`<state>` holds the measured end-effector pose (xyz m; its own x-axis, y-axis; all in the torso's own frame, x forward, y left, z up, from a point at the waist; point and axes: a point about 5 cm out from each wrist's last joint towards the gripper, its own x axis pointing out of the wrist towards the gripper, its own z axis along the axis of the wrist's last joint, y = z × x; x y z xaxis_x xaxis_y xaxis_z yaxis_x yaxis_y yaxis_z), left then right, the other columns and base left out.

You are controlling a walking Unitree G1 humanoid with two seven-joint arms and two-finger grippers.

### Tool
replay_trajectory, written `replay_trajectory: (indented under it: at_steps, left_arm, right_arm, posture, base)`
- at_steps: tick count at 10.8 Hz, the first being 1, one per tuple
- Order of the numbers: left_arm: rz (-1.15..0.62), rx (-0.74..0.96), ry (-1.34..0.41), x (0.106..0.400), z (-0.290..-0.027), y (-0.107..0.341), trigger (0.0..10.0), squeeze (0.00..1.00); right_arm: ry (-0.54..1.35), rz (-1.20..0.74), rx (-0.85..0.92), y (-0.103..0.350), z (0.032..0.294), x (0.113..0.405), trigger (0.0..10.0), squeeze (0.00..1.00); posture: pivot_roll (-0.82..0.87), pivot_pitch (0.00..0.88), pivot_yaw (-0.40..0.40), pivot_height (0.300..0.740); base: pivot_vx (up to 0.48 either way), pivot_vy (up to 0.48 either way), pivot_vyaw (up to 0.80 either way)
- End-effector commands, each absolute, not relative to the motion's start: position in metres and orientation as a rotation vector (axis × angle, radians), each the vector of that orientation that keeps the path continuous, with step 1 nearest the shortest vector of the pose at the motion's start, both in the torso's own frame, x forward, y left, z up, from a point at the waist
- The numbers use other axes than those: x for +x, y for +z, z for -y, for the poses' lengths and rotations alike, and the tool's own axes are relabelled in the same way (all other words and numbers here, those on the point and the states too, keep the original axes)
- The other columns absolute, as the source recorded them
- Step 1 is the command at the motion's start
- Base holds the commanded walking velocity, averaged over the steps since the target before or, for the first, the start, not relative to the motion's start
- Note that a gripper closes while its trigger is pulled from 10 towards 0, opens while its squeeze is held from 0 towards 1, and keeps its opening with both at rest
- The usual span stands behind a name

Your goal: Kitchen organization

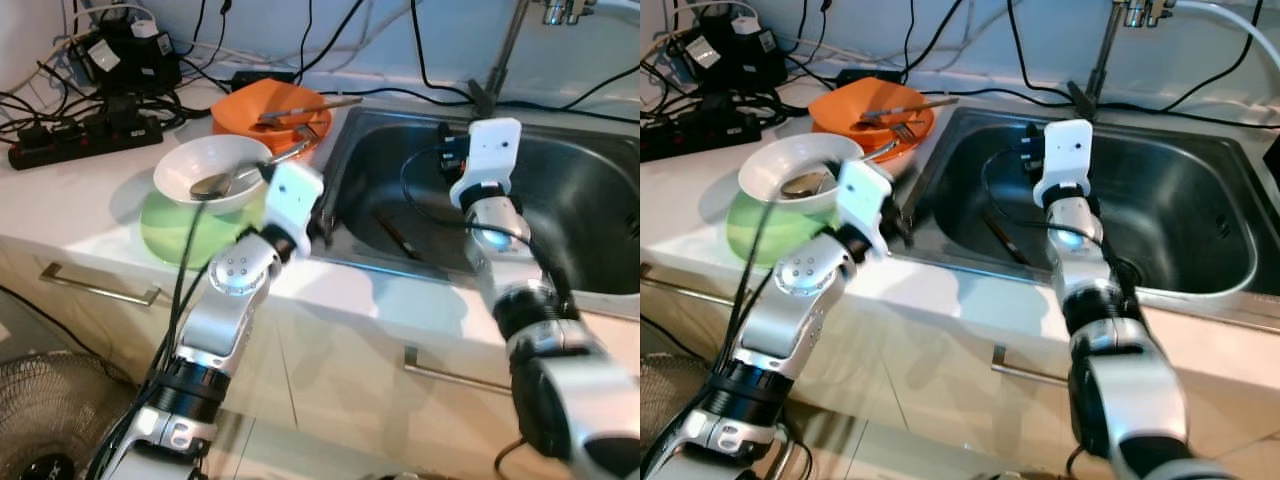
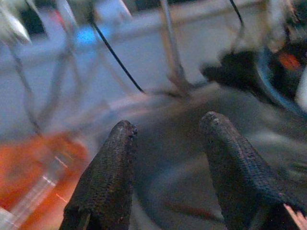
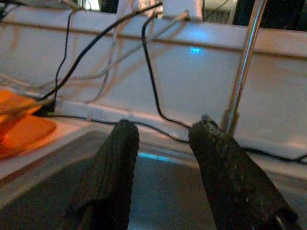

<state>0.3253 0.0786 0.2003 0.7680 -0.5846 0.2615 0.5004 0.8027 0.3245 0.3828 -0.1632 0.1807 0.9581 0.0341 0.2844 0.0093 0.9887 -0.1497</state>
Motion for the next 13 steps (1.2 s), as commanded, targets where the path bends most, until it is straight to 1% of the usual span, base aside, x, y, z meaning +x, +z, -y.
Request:
replay_trajectory:
  at_steps: [1, 2, 3, 4, 6, 8, 9, 11, 12, 13]
  left_arm:
    - [0.446, 0.297, -0.563, 0.327, -0.079, 0.215, 10.0, 0.0]
    - [0.446, 0.412, -0.515, 0.334, -0.081, 0.223, 10.0, 0.0]
    - [0.394, 0.554, -0.472, 0.346, -0.083, 0.223, 10.0, 0.0]
    - [0.369, 0.609, -0.452, 0.352, -0.083, 0.221, 10.0, 0.0]
    - [0.285, 0.736, -0.376, 0.377, -0.084, 0.216, 10.0, 0.0]
    - [0.257, 0.766, -0.348, 0.385, -0.085, 0.214, 10.0, 0.0]
    - [0.242, 0.809, -0.315, 0.39, -0.086, 0.213, 10.0, 0.0]
    - [0.214, 0.834, -0.283, 0.395, -0.088, 0.212, 10.0, 0.0]
    - [0.171, 0.851, -0.246, 0.399, -0.093, 0.208, 10.0, 0.0]
    - [0.16, 0.847, -0.23, 0.401, -0.095, 0.208, 2.9, 0.0]
  right_arm:
    - [0.009, 0.282, -0.133, 0.176, 0.162, 0.38, 10.0, 0.0]
    - [0.004, 0.26, -0.121, 0.166, 0.163, 0.375, 10.0, 0.0]
    - [0.003, 0.255, -0.105, 0.164, 0.163, 0.371, 10.0, 0.0]
    - [0.017, 0.257, -0.098, 0.165, 0.162, 0.371, 10.0, 0.0]
    - [0.111, 0.282, -0.116, 0.171, 0.151, 0.364, 10.0, 0.0]
    - [0.149, 0.273, -0.105, 0.168, 0.145, 0.36, 10.0, 0.0]
    - [0.175, 0.268, -0.102, 0.168, 0.139, 0.356, 10.0, 0.0]
    - [0.191, 0.258, -0.097, 0.168, 0.136, 0.353, 10.0, 0.0]
    - [0.193, 0.246, -0.092, 0.168, 0.135, 0.352, 10.0, 0.0]
    - [0.192, 0.242, -0.092, 0.168, 0.135, 0.352, 10.0, 0.0]
  posture:
    - [0.06, 0.0, 0.031, 0.74]
    - [0.04, 0.0, 0.036, 0.74]
    - [0.03, 0.0, 0.036, 0.74]
    - [0.03, 0.0, 0.037, 0.74]
    - [0.01, 0.0, 0.042, 0.74]
    - [0.01, 0.0, 0.048, 0.74]
    - [0.01, 0.007, 0.046, 0.74]
    - [0.01, 0.014, 0.044, 0.74]
    - [0.01, 0.017, 0.044, 0.74]
    - [0.01, 0.02, 0.046, 0.74]
  base:
    - [0.0, 0.0, 0.0]
    - [0.0, 0.0, 0.0]
    - [0.0, 0.0, 0.0]
    - [0.0, 0.0, 0.0]
    - [0.0, 0.0, 0.0]
    - [0.0, 0.0, 0.0]
    - [0.0, 0.0, 0.0]
    - [0.0, 0.0, 0.0]
    - [0.0, 0.0, 0.0]
    - [0.0, 0.0, 0.0]
